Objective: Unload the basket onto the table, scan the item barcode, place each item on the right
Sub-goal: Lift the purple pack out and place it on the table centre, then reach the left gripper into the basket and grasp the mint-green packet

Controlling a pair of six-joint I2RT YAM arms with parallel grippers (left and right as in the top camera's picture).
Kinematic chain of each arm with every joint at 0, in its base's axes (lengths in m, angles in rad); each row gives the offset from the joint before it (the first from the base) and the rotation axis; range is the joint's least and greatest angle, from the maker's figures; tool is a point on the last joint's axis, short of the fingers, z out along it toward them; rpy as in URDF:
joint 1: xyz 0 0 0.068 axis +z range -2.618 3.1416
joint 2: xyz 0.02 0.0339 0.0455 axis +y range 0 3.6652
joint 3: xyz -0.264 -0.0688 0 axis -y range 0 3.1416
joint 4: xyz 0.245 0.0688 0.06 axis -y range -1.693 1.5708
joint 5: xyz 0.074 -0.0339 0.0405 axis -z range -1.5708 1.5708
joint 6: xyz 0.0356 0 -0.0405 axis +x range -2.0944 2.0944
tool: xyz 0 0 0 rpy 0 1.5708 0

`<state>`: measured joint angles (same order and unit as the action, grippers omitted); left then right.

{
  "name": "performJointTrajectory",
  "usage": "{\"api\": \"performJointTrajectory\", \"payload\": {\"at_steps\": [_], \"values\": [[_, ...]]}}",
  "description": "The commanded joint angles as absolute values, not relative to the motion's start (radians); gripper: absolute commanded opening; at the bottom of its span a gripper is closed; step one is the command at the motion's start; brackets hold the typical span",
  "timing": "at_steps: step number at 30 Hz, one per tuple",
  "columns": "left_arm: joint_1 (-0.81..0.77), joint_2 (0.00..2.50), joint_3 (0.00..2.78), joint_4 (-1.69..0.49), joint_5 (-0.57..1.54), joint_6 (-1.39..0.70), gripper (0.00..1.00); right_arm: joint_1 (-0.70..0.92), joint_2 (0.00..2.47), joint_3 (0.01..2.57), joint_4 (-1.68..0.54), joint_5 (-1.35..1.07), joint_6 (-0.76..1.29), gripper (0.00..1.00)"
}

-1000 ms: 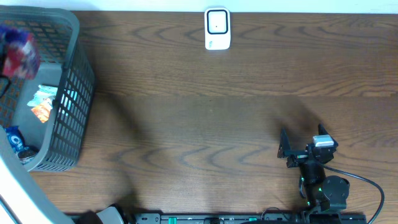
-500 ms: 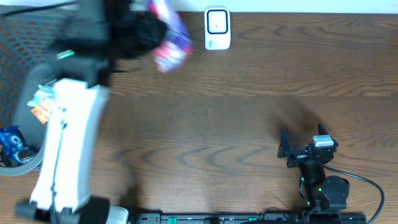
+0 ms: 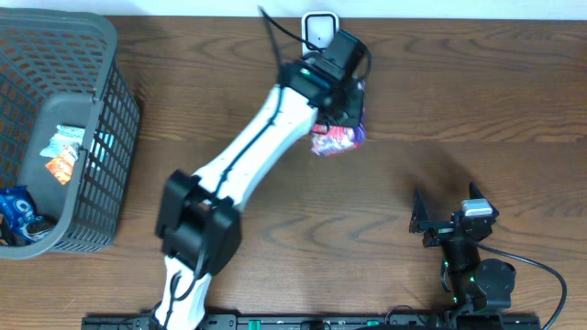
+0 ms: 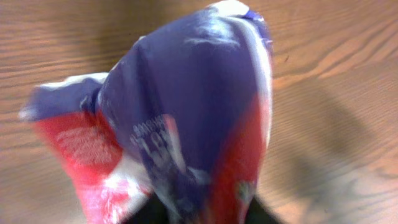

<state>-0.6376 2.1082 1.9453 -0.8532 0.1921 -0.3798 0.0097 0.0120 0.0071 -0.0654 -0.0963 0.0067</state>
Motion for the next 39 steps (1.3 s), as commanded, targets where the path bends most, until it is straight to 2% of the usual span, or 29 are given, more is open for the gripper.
{"api": "performJointTrajectory", "payload": {"at_steps": [1, 2, 3, 7, 13, 18, 21, 25, 29, 34, 39], "values": [[-0.639, 2.146, 1.945, -0.843, 0.163, -0.366, 0.84, 0.022, 0.007, 0.006, -0.069, -0.096, -0.005, 0.99], [-0.639, 2.153, 1.945, -0.843, 0.163, -0.366, 0.91, 0.022, 0.007, 0.007, -0.07, -0.096, -0.005, 0.99], [-0.637, 2.154, 1.945, -0.843, 0.163, -0.366, 0.94, 0.022, 0.007, 0.006, -0.07, -0.096, -0.005, 0.99], [-0.607, 2.12, 1.96, -0.843, 0.163, -0.366, 0.94, 0.022, 0.007, 0.006, -0.069, -0.096, -0.005, 0.99], [-0.465, 1.927, 1.999, -0.842, 0.162, -0.366, 0.95, 0.022, 0.007, 0.007, -0.07, -0.096, -0.005, 0.99], [-0.24, 1.75, 1.999, -0.844, 0.12, -0.367, 0.95, 0.022, 0.007, 0.006, -0.069, -0.096, -0.005, 0.99], [-0.025, 1.656, 1.999, -0.85, 0.014, -0.368, 0.95, 0.022, 0.007, 0.007, -0.07, -0.096, -0.005, 0.99], [0.234, 1.617, 1.999, -0.884, 0.006, -0.421, 0.95, 0.022, 0.007, 0.007, -0.069, -0.096, -0.005, 0.99], [0.45, 1.642, 1.997, -1.008, 0.006, -0.512, 0.95, 0.022, 0.007, 0.007, -0.07, -0.096, -0.005, 0.99], [0.606, 1.742, 1.969, -1.147, 0.007, -0.589, 0.95, 0.022, 0.007, 0.006, -0.07, -0.096, -0.005, 0.99], [0.632, 1.868, 1.937, -1.186, 0.007, -0.589, 0.94, 0.022, 0.007, 0.006, -0.069, -0.096, -0.005, 0.99]]}}
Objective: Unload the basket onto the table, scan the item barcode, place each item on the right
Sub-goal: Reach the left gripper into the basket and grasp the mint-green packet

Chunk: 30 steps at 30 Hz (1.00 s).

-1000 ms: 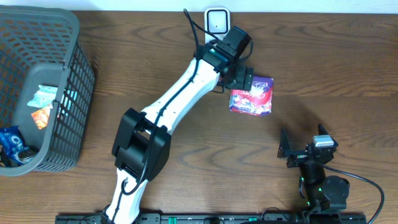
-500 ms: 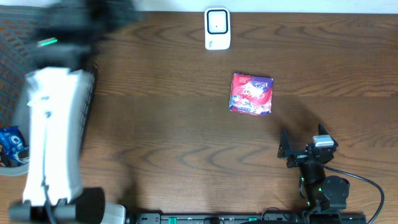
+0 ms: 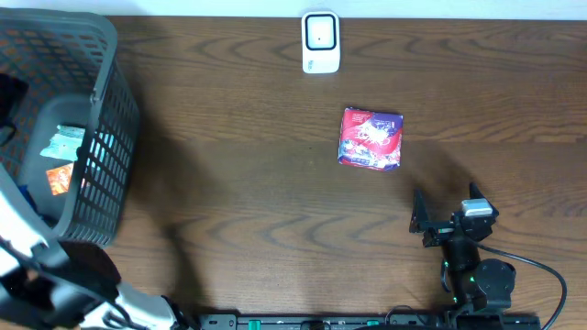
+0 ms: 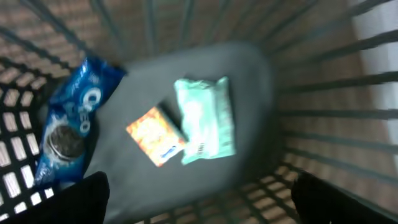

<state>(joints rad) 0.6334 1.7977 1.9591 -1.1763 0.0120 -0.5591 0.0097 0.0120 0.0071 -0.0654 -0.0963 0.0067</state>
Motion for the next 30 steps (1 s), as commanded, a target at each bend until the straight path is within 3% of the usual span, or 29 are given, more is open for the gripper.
{"api": "performJointTrajectory", "payload": {"at_steps": [1, 12, 19, 24, 27, 30], "values": [[0.629, 1.892, 1.936, -1.186, 0.007, -0.589, 0.94, 0.022, 0.007, 0.007, -0.07, -0.096, -0.005, 0.99], [0.55, 2.103, 1.936, -1.029, 0.007, -0.518, 0.91, 0.022, 0.007, 0.007, -0.07, -0.096, -0.005, 0.99], [0.546, 2.212, 1.935, -1.007, 0.006, -0.517, 0.78, 0.022, 0.007, 0.006, -0.07, -0.096, -0.005, 0.99], [0.545, 2.281, 1.935, -1.007, 0.007, -0.517, 0.76, 0.022, 0.007, 0.007, -0.07, -0.096, -0.005, 0.99], [0.545, 2.303, 1.935, -1.011, 0.007, -0.517, 0.56, 0.022, 0.007, 0.006, -0.069, -0.096, -0.005, 0.99], [0.546, 2.302, 1.936, -1.016, 0.007, -0.517, 0.22, 0.022, 0.007, 0.006, -0.07, -0.096, -0.005, 0.99]]}}
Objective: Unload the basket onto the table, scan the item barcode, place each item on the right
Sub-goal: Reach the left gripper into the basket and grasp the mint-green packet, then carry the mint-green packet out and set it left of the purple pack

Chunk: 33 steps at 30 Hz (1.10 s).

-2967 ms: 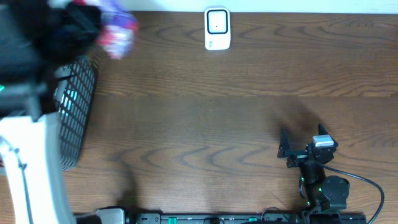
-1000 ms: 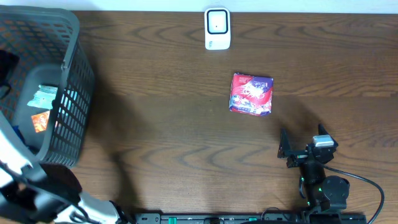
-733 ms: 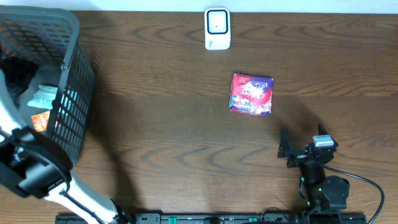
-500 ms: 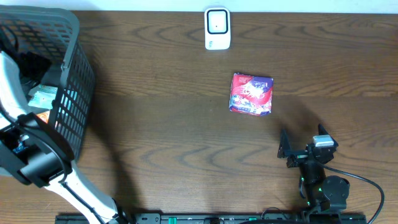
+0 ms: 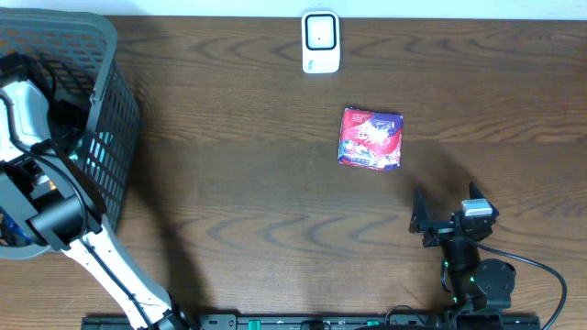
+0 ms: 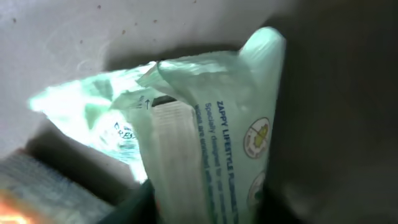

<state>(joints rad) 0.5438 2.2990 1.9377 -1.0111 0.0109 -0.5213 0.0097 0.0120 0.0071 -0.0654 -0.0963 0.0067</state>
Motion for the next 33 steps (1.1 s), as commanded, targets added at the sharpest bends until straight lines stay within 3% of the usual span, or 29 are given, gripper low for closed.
{"api": "performJointTrajectory", "payload": {"at_steps": [1, 2, 9, 16, 22, 25, 33], "values": [[0.546, 2.299, 1.936, -1.019, 0.007, -0.517, 0.13, 0.022, 0.007, 0.006, -0.07, -0.096, -0.005, 0.99], [0.546, 2.292, 1.936, -1.024, 0.007, -0.517, 0.08, 0.022, 0.007, 0.007, -0.07, -0.096, -0.005, 0.99], [0.545, 2.147, 1.938, -1.043, 0.018, -0.525, 0.07, 0.022, 0.007, 0.006, -0.07, -0.096, -0.005, 0.99], [0.544, 1.848, 1.938, -1.036, 0.02, -0.676, 0.08, 0.022, 0.007, 0.006, -0.07, -0.096, -0.005, 0.99], [0.504, 1.612, 1.938, -0.962, 0.313, -0.686, 0.08, 0.022, 0.007, 0.007, -0.07, -0.096, -0.005, 0.99], [0.411, 1.551, 1.938, -0.935, 0.435, -0.684, 0.07, 0.022, 0.007, 0.006, -0.069, -0.096, -0.005, 0.99], [-0.062, 1.604, 1.93, -0.962, 0.4, -0.41, 0.07, 0.022, 0.007, 0.006, -0.069, -0.096, -0.005, 0.99]]}}
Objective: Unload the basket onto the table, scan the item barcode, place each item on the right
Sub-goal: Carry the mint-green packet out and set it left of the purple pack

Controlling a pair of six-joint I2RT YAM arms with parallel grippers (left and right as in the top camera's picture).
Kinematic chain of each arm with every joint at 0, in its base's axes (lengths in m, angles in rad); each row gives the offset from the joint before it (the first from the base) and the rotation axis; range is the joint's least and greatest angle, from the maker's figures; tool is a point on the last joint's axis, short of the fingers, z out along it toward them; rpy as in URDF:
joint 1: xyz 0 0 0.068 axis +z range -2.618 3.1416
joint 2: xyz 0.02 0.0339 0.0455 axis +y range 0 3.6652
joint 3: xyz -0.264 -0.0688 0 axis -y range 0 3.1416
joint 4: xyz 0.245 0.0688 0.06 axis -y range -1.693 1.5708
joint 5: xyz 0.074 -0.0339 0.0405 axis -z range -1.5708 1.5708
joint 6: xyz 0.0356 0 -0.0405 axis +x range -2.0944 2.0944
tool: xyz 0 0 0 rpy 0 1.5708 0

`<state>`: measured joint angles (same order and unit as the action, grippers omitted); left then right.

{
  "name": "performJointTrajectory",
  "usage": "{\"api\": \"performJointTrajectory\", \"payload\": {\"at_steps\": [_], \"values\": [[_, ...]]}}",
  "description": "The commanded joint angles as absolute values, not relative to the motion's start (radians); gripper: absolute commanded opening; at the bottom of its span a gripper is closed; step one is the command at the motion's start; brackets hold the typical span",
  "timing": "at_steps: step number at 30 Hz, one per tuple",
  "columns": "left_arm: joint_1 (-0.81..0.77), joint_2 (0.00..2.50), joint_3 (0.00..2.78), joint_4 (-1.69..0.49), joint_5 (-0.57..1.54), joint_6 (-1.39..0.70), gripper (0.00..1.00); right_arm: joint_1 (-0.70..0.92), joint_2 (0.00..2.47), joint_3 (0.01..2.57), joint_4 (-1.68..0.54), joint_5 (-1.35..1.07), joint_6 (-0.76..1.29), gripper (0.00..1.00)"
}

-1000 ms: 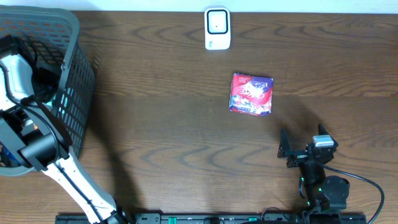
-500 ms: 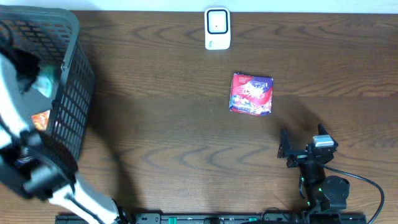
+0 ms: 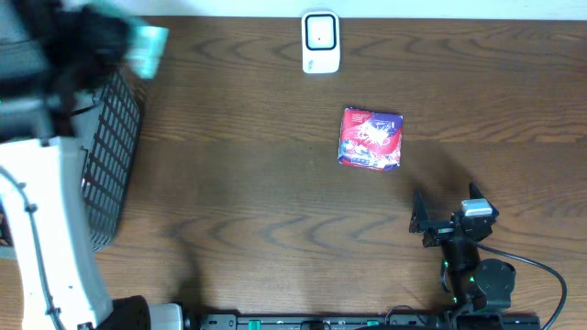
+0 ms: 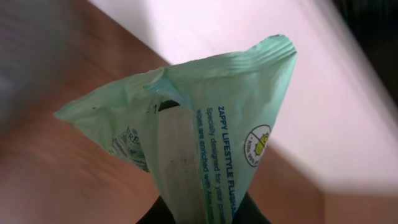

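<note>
A pale green wipes packet is pinched between the fingers of my left gripper, which is shut on it. In the overhead view the packet shows blurred at the far left, above the rim of the grey basket, beside the raised left arm. The white barcode scanner stands at the table's far edge, middle. A red and purple packet lies flat on the table in front of the scanner. My right gripper rests open near the front right.
The grey mesh basket stands at the far left, mostly hidden by my left arm. The wooden table stretches between basket and right arm. A pale wall shows behind the green packet in the left wrist view.
My left gripper, then down in the basket around the green packet, is now up above the basket rim with the packet held in it. The right arm has not moved.
My left gripper first held the red and purple packet near the scanner. Then that packet lay on the table and the gripper was open over the basket. Then it was around the green packet in the basket, and now holds it raised.
</note>
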<state>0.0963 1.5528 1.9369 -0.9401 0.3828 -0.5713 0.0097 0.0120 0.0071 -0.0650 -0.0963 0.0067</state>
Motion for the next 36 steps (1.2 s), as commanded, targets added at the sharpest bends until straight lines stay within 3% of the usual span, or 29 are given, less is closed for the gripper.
{"api": "performJointTrajectory", "payload": {"at_steps": [1, 7, 16, 17, 20, 21, 22, 26, 36], "values": [[-0.112, 1.622, 1.93, -0.982, 0.362, -0.396, 0.08, 0.022, 0.007, 0.006, -0.07, -0.096, -0.005, 0.99], [-0.357, 1.778, 1.93, -1.074, 0.123, -0.396, 0.07, 0.022, 0.007, 0.006, -0.07, -0.096, -0.005, 0.99], [-0.519, 2.078, 1.93, -1.042, 0.059, -0.401, 0.09, 0.022, 0.007, 0.006, -0.069, -0.096, -0.005, 0.99], [-0.526, 2.103, 1.93, -1.045, 0.06, -0.401, 0.13, 0.022, 0.007, 0.007, -0.069, -0.096, -0.005, 0.99], [-0.551, 2.175, 1.93, -1.05, 0.068, -0.401, 0.4, 0.022, 0.007, 0.006, -0.069, -0.096, -0.005, 0.99], [-0.562, 2.205, 1.93, -1.05, 0.071, -0.401, 0.54, 0.022, 0.007, 0.006, -0.07, -0.096, -0.005, 0.99], [-0.567, 2.213, 1.93, -1.05, 0.071, -0.401, 0.59, 0.022, 0.007, 0.006, -0.069, -0.096, -0.005, 0.99], [-0.566, 2.192, 1.933, -1.05, 0.109, -0.4, 0.65, 0.022, 0.007, 0.006, -0.07, -0.096, -0.005, 0.99], [-0.413, 1.939, 2.018, -1.075, 0.107, -0.389, 0.66, 0.022, 0.007, 0.007, -0.07, -0.096, -0.005, 0.99]]}}
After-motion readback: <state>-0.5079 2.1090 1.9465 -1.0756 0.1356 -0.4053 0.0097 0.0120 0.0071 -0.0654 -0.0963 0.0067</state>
